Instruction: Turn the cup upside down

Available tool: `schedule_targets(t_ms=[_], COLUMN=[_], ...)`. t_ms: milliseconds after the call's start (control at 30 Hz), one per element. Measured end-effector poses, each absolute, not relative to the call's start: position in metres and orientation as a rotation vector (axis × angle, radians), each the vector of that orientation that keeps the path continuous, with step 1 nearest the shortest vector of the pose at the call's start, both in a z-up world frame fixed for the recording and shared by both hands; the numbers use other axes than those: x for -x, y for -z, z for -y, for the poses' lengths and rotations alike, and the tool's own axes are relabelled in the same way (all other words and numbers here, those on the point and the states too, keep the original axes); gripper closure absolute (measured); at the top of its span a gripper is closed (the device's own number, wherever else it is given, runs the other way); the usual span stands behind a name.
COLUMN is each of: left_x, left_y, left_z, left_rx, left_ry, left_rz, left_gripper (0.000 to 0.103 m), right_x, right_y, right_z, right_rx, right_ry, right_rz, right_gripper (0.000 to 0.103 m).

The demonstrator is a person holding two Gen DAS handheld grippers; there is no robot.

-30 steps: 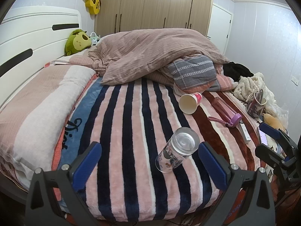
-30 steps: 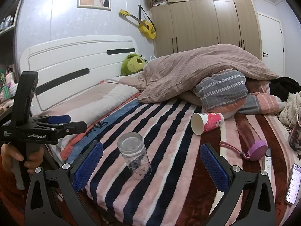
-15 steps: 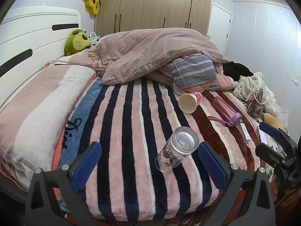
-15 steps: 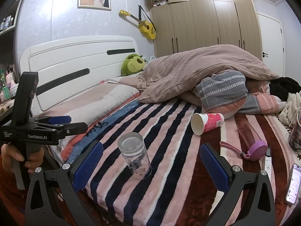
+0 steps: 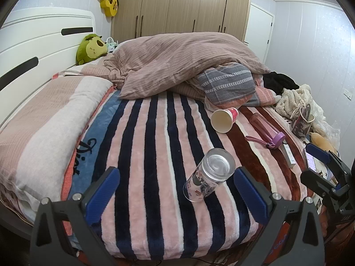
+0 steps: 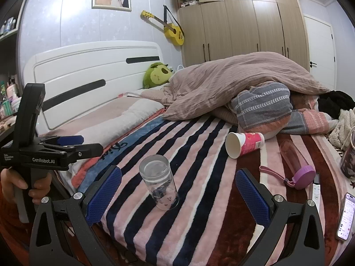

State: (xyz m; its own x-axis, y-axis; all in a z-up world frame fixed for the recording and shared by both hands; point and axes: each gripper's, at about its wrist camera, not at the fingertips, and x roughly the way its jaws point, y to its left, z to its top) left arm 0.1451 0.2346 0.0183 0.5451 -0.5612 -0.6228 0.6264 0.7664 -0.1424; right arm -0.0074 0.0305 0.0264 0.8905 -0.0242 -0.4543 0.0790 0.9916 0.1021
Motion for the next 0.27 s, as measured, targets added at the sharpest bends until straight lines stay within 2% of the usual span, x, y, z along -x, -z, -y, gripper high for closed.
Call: schedule_targets(t_ms=[267], left_x=[-0.1443], left_y=[-0.0181], left_z=[-0.2325], left_rx=[-0.102], left_ry=[0.703], left_rz=[-0.702], left_gripper=[0.001], right_x=[0.0073], right_y=[-0.0266], right_z=[-0.0299], right_rx=[-0.119], right_ry=[0.053], right_rz=[-0.472], right_gripper=[0.0])
